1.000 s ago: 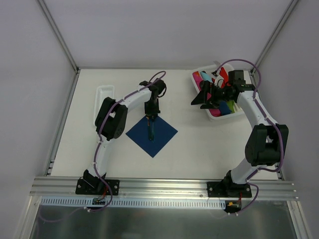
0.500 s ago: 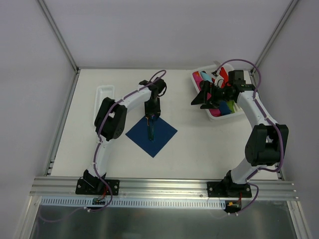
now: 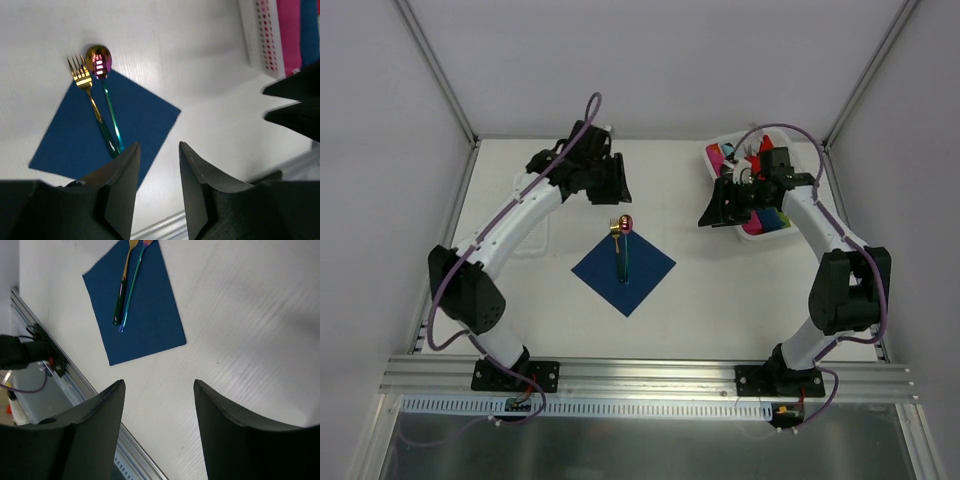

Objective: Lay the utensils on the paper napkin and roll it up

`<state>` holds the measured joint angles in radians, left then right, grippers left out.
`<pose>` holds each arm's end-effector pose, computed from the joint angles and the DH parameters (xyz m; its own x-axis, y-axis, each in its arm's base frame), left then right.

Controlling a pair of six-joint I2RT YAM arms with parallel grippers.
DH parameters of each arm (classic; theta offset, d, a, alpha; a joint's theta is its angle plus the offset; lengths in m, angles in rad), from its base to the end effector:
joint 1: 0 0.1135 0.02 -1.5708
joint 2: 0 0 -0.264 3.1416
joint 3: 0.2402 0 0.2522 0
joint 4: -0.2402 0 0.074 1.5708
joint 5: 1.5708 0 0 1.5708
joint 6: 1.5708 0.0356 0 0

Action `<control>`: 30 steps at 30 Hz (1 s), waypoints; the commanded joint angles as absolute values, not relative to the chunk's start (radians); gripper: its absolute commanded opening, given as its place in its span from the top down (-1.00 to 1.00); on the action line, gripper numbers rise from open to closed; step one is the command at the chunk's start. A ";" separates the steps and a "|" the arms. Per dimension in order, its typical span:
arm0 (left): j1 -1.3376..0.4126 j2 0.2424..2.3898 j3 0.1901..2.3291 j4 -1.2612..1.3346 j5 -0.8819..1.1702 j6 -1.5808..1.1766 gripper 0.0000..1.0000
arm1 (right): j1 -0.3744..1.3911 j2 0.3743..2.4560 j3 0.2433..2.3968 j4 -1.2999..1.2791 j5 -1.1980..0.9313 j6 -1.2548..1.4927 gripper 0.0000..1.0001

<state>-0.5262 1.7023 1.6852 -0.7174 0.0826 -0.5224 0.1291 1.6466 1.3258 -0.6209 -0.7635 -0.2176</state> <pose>0.3287 -0.1943 0.3576 -0.7784 -0.1229 -0.6156 0.1905 0.8881 -0.4182 0.3440 0.0695 0.2758 -0.6757 -0.2450 -0.6952 -0.6579 0.6259 0.4189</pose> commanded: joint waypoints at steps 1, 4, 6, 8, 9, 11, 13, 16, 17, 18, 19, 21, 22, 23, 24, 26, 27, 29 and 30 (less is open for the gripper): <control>-0.415 1.603 1.534 -0.637 0.328 -0.506 0.25 | 0.264 1.588 1.286 -0.653 -0.657 -0.402 -0.20; -0.370 1.528 1.459 -0.612 0.389 -0.509 0.22 | 0.405 1.537 1.232 -0.641 -0.562 -0.524 -0.16; -0.336 1.491 1.428 -0.614 0.402 -0.494 0.20 | 0.516 1.508 1.184 -0.583 -0.500 -0.570 -0.14; -0.299 1.474 1.398 -0.612 0.425 -0.502 0.19 | 0.589 1.508 1.114 -0.542 -0.427 -0.626 -0.08; -0.281 1.471 1.388 -0.611 0.448 -0.514 0.20 | 0.663 1.511 1.100 -0.519 -0.405 -0.640 -0.07; -0.247 1.462 1.367 -0.604 0.520 -0.538 0.20 | 0.728 1.509 1.060 -0.480 -0.358 -0.650 -0.03; -0.221 1.451 1.364 -0.603 0.543 -0.537 0.19 | 0.813 1.514 1.040 -0.422 -0.330 -0.647 -0.02; -0.207 1.417 1.351 -0.601 0.558 -0.522 0.17 | 0.914 1.551 1.028 -0.371 -0.261 -0.647 -0.01; -0.206 1.405 1.336 -0.600 0.561 -0.526 0.17 | 0.937 1.561 1.026 -0.356 -0.229 -0.649 -0.01; -0.201 1.398 1.330 -0.598 0.574 -0.532 0.17 | 0.975 1.569 1.020 -0.332 -0.212 -0.647 -0.01; -0.193 1.391 1.321 -0.588 0.577 -0.540 0.17 | 0.991 1.589 1.017 -0.319 -0.198 -0.647 -0.01; -0.187 1.358 1.292 -0.569 0.586 -0.558 0.14 | 1.037 1.608 1.014 -0.298 -0.155 -0.666 -0.02; -0.183 1.348 1.281 -0.558 0.594 -0.564 0.13 | 1.048 1.615 1.008 -0.285 -0.140 -0.673 -0.02; -0.172 1.335 1.264 -0.539 0.604 -0.578 0.10 | 1.058 1.624 1.006 -0.272 -0.121 -0.679 -0.01; -0.167 1.332 1.258 -0.531 0.618 -0.583 0.10 | 1.078 1.629 1.006 -0.253 -0.117 -0.687 -0.01; -0.158 1.324 1.238 -0.517 0.643 -0.589 0.11 | 1.097 1.644 1.023 -0.244 -0.118 -0.690 -0.01; -0.155 1.315 1.230 -0.505 0.649 -0.592 0.10 | 1.114 1.666 1.031 -0.244 -0.124 -0.693 0.00; -0.150 1.309 1.213 -0.497 0.658 -0.592 0.10 | 1.126 1.677 1.031 -0.227 -0.124 -0.707 0.00; -0.146 1.307 1.209 -0.488 0.661 -0.589 0.10 | 1.134 1.680 1.026 -0.203 -0.124 -0.715 0.00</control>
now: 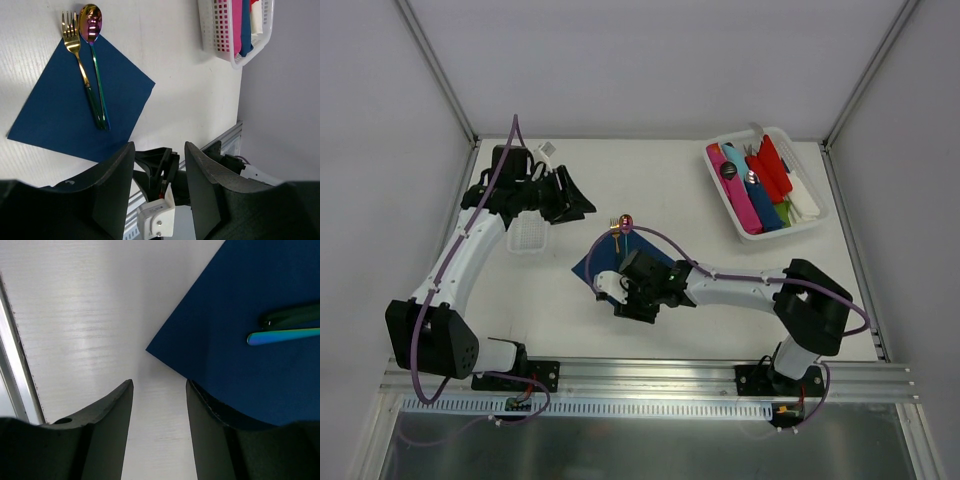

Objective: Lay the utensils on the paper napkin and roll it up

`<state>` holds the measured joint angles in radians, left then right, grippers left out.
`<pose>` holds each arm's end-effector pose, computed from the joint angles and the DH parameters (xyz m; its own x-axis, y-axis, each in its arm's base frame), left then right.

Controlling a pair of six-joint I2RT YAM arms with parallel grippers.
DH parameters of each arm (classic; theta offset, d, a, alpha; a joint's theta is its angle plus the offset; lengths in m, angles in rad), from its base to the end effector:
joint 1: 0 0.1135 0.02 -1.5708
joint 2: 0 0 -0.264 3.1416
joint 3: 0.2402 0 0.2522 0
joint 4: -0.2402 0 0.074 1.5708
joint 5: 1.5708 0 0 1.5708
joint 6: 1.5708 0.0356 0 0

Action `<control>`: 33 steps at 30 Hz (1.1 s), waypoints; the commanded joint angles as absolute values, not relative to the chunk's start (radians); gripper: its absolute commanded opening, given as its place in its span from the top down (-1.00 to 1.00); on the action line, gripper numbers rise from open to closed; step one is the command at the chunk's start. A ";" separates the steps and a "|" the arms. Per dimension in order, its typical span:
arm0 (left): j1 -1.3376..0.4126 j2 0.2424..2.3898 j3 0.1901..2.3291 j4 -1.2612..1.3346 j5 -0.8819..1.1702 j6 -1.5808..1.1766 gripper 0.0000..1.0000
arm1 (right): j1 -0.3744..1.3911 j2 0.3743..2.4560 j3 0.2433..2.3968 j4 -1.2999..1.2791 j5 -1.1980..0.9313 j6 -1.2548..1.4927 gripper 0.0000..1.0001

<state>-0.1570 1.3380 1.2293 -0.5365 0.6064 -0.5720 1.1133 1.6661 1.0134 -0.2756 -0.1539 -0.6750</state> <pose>0.2849 -0.0656 0.3414 -0.8124 -0.3217 -0.4863 0.1647 0.6734 -0.7207 0.1460 0.3089 0.1878 0.3033 -0.7820 -0.5445 -0.9448 -0.1724 -0.2786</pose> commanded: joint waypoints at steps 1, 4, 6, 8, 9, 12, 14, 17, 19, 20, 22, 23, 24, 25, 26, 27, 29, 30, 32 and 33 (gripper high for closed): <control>-0.143 1.308 1.206 -0.486 0.664 -0.586 0.10 | 1.135 1.683 1.026 -0.199 -0.126 -0.718 0.00; -0.132 1.312 1.204 -0.482 0.683 -0.580 0.10 | 1.140 1.693 1.034 -0.190 -0.143 -0.716 0.00; -0.129 1.313 1.210 -0.482 0.681 -0.572 0.10 | 1.143 1.697 1.025 -0.169 -0.143 -0.724 0.00; -0.123 1.315 1.213 -0.480 0.680 -0.568 0.09 | 1.146 1.712 1.031 -0.146 -0.143 -0.727 0.00; -0.120 1.322 1.213 -0.480 0.686 -0.568 0.09 | 1.146 1.718 1.038 -0.146 -0.143 -0.729 0.00; -0.117 1.336 1.218 -0.480 0.698 -0.563 0.09 | 1.146 1.736 1.051 -0.132 -0.149 -0.738 0.00; -0.114 1.336 1.218 -0.479 0.695 -0.561 0.09 | 1.147 1.750 1.057 -0.133 -0.153 -0.736 0.00; -0.109 1.332 1.218 -0.480 0.692 -0.561 0.09 | 1.147 1.753 1.042 -0.123 -0.167 -0.735 0.00; -0.106 1.321 1.215 -0.480 0.684 -0.563 0.08 | 1.149 1.763 1.035 -0.109 -0.170 -0.738 0.01; -0.104 1.307 1.206 -0.480 0.680 -0.564 0.08 | 1.147 1.766 1.035 -0.109 -0.173 -0.741 0.01; -0.101 1.292 1.195 -0.480 0.672 -0.569 0.08 | 1.149 1.781 1.035 -0.104 -0.176 -0.744 0.04; -0.100 1.284 1.184 -0.480 0.669 -0.572 0.07 | 1.147 1.787 1.034 -0.103 -0.179 -0.749 0.08; -0.094 1.269 1.181 -0.480 0.669 -0.575 0.07 | 1.149 1.792 1.034 -0.103 -0.179 -0.752 0.12; -0.091 1.263 1.175 -0.479 0.670 -0.577 0.07 | 1.149 1.799 1.031 -0.101 -0.178 -0.752 0.21; -0.089 1.258 1.170 -0.480 0.670 -0.577 0.06 | 1.146 1.801 1.029 -0.100 -0.178 -0.749 0.24; -0.087 1.256 1.172 -0.480 0.673 -0.572 0.06 | 1.147 1.801 1.025 -0.098 -0.178 -0.747 0.28; -0.084 1.264 1.175 -0.480 0.680 -0.572 0.06 | 1.147 1.802 1.023 -0.098 -0.181 -0.733 0.40; -0.084 1.269 1.177 -0.480 0.684 -0.574 0.06 | 1.146 1.801 1.017 -0.097 -0.187 -0.732 0.52; -0.084 1.273 1.177 -0.480 0.689 -0.577 0.07 | 1.147 1.799 1.017 -0.103 -0.189 -0.726 0.68; -0.084 1.272 1.177 -0.480 0.689 -0.577 0.07 | 1.149 1.801 1.017 -0.104 -0.183 -0.716 0.78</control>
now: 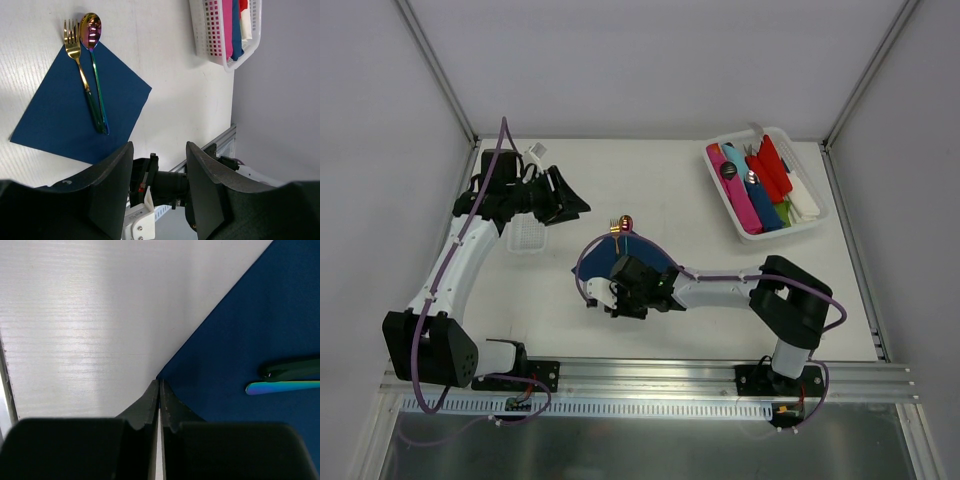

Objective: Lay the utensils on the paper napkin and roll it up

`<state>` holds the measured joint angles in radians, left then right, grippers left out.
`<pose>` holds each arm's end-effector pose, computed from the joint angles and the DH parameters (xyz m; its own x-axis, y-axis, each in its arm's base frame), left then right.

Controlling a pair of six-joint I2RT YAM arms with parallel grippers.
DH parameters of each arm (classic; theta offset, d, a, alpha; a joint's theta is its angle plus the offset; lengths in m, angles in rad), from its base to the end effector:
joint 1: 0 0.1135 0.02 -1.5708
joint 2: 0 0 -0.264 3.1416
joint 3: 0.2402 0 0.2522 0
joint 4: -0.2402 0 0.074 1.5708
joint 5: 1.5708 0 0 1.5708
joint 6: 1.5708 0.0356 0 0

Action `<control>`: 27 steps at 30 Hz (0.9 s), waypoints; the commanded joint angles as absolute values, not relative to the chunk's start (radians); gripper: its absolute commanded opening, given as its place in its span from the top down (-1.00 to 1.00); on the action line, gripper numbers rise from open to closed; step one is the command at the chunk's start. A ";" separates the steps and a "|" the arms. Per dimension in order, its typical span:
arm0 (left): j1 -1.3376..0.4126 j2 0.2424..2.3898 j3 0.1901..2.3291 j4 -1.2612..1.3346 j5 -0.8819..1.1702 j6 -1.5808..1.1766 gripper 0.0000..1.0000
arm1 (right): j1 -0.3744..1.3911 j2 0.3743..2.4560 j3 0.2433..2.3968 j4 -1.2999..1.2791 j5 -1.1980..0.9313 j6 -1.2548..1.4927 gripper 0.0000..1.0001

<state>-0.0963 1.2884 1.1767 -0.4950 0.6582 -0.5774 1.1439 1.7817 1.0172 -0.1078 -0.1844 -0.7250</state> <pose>0.2771 -0.0486 0.3411 -0.7901 -0.3575 -0.4980 0.1731 0.6492 -0.7407 0.1446 0.3337 0.1619 0.3884 -0.7205 -0.5744 -0.9166 -0.2379 -0.3213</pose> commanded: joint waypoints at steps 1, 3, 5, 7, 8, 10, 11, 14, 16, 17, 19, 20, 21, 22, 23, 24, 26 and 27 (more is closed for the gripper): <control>-0.084 1.272 1.175 -0.480 0.687 -0.575 0.07 | 1.147 1.801 1.022 -0.109 -0.178 -0.713 0.98; -0.084 1.273 1.177 -0.479 0.686 -0.566 0.06 | 1.147 1.795 1.028 -0.126 -0.176 -0.695 1.00; -0.084 1.275 1.172 -0.479 0.693 -0.563 0.06 | 1.147 1.787 1.045 -0.143 -0.184 -0.674 1.00; -0.084 1.278 1.166 -0.480 0.696 -0.563 0.06 | 1.147 1.769 1.054 -0.167 -0.193 -0.635 1.00; -0.084 1.278 1.160 -0.480 0.698 -0.563 0.06 | 1.147 1.761 1.060 -0.175 -0.198 -0.621 1.00; -0.084 1.276 1.152 -0.480 0.695 -0.558 0.07 | 1.147 1.737 1.065 -0.195 -0.218 -0.591 1.00; -0.084 1.275 1.147 -0.480 0.693 -0.557 0.07 | 1.149 1.729 1.071 -0.205 -0.227 -0.562 1.00; -0.083 1.266 1.135 -0.480 0.692 -0.552 0.03 | 1.147 1.700 1.083 -0.227 -0.274 -0.532 1.00; -0.083 1.253 1.128 -0.480 0.684 -0.551 -0.02 | 1.146 1.692 1.103 -0.242 -0.301 -0.519 1.00; -0.084 1.249 1.120 -0.479 0.680 -0.551 -0.09 | 1.144 1.693 1.115 -0.251 -0.307 -0.517 1.00; -0.084 1.230 1.109 -0.477 0.664 -0.549 -0.17 | 1.123 1.700 1.141 -0.258 -0.336 -0.518 1.00; -0.084 1.221 1.095 -0.462 0.661 -0.551 -0.20 | 1.114 1.710 1.152 -0.261 -0.347 -0.522 1.00; -0.084 1.198 1.088 -0.453 0.657 -0.551 -0.25 | 1.100 1.716 1.164 -0.265 -0.374 -0.529 1.00; -0.084 1.187 1.080 -0.446 0.643 -0.552 -0.28 | 1.066 1.726 1.176 -0.279 -0.391 -0.532 1.00; -0.084 1.175 1.063 -0.439 0.637 -0.552 -0.29 | 1.049 1.735 1.204 -0.290 -0.408 -0.538 1.00; -0.084 1.157 1.055 -0.424 0.632 -0.555 -0.30 | 1.034 1.747 1.218 -0.301 -0.419 -0.546 1.00; -0.084 1.138 1.028 -0.407 0.621 -0.563 -0.30 | 0.997 1.753 1.242 -0.319 -0.442 -0.571 1.00; -0.084 1.120 1.017 -0.387 0.618 -0.574 -0.30 | 0.985 1.764 1.249 -0.331 -0.460 -0.578 1.00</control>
